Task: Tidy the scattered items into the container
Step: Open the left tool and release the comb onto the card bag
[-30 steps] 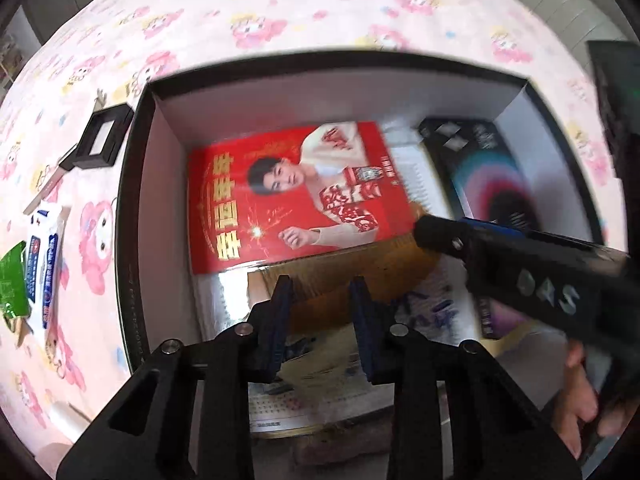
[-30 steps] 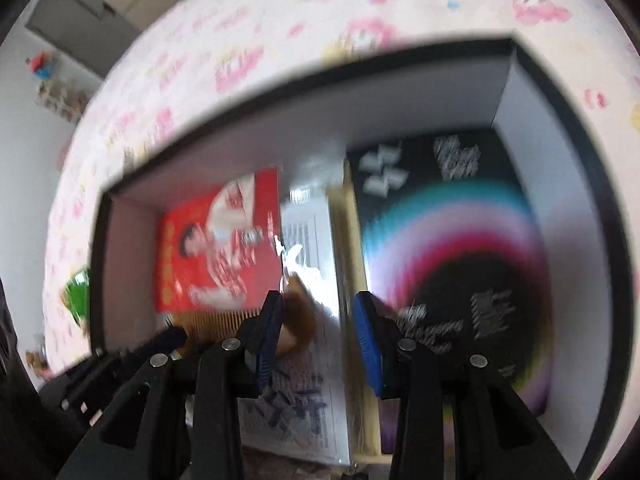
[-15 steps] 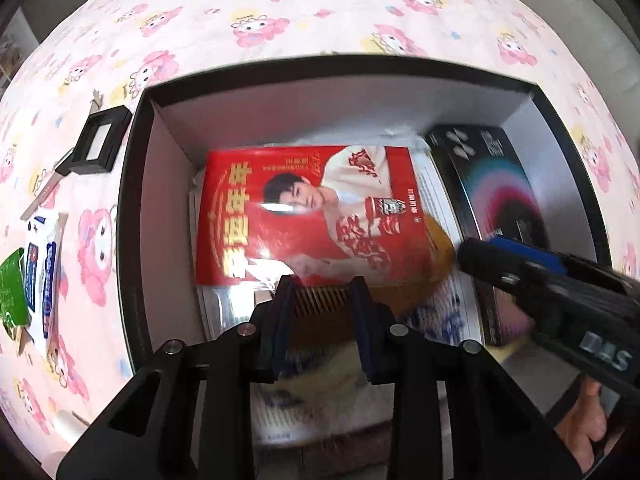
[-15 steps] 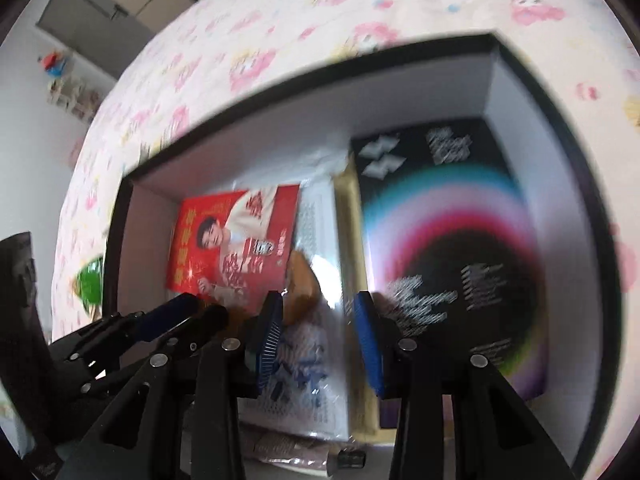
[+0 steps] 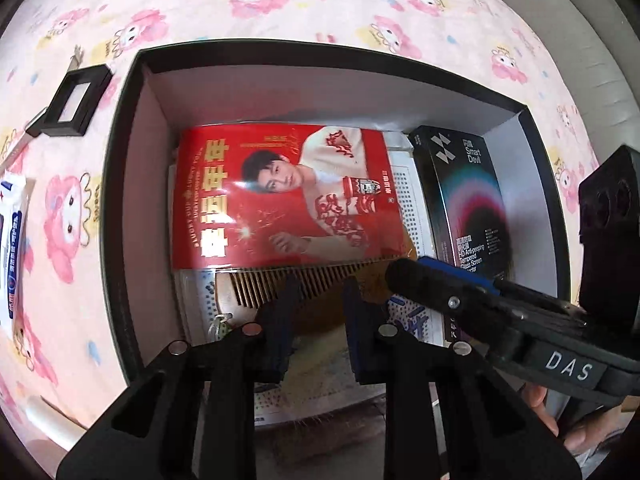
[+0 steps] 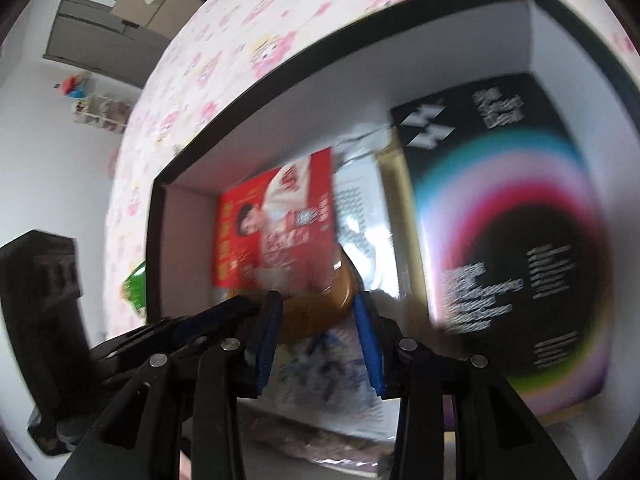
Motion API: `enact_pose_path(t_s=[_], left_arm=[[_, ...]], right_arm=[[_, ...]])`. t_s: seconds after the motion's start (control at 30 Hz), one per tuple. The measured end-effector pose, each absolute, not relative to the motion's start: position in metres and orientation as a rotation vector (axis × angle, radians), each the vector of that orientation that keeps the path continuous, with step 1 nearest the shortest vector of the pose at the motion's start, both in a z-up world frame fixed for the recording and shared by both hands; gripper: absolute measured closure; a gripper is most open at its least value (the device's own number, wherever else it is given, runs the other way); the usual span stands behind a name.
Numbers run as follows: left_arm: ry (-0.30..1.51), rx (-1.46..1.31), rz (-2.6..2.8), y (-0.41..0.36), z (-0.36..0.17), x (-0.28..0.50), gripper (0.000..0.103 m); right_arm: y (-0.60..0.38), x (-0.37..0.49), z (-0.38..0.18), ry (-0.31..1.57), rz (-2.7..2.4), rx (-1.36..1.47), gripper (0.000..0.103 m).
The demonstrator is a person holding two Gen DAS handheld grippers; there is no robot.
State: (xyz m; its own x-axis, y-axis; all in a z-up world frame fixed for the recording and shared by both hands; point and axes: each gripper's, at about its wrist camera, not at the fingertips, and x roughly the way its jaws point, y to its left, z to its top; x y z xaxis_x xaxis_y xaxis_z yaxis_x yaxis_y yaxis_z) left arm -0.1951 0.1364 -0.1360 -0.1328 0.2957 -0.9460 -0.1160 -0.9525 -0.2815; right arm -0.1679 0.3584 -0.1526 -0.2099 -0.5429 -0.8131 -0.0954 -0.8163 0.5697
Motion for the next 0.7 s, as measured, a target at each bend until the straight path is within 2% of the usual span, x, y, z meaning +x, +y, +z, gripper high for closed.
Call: enact_pose_path(t_s=[0.17, 0.23, 0.3, 0.4, 0.53, 0.7], left_arm=[[-0.166, -1.878, 2.191, 0.137, -0.136, -0.194, 0.084], [-0.142, -1.878, 2.195, 0.139, -0.137, -0.202, 0.084], [-0.113, -1.883, 2.192, 0.140, -0.138, -0.206, 0.084], [-0.063, -1.902, 2.173, 0.139, -0.138, -0.203, 0.084], [-0.010, -1.923, 2.141, 0.137, -0.138, -0.197, 0.084], [-0.086, -1.902, 2.089, 0.124, -0.132, -0.185, 0.085]], right_arm=[[0.362, -0.175, -0.141, -0.697, -2.257, 1.725, 0.069], [0.358, -0.178, -0.140, -0.589, -2.336, 1.759, 0.069], [0.347, -0.186, -0.143, -0.405, -2.374, 1.827, 0.069], [0.325, -0.207, -0.149, -0.252, -2.422, 1.879, 0.068], [0.309, -0.206, -0.148, -0.168, -2.402, 1.859, 0.068], [0.307, -0.213, -0.154, -0.213, -2.344, 1.840, 0.068]])
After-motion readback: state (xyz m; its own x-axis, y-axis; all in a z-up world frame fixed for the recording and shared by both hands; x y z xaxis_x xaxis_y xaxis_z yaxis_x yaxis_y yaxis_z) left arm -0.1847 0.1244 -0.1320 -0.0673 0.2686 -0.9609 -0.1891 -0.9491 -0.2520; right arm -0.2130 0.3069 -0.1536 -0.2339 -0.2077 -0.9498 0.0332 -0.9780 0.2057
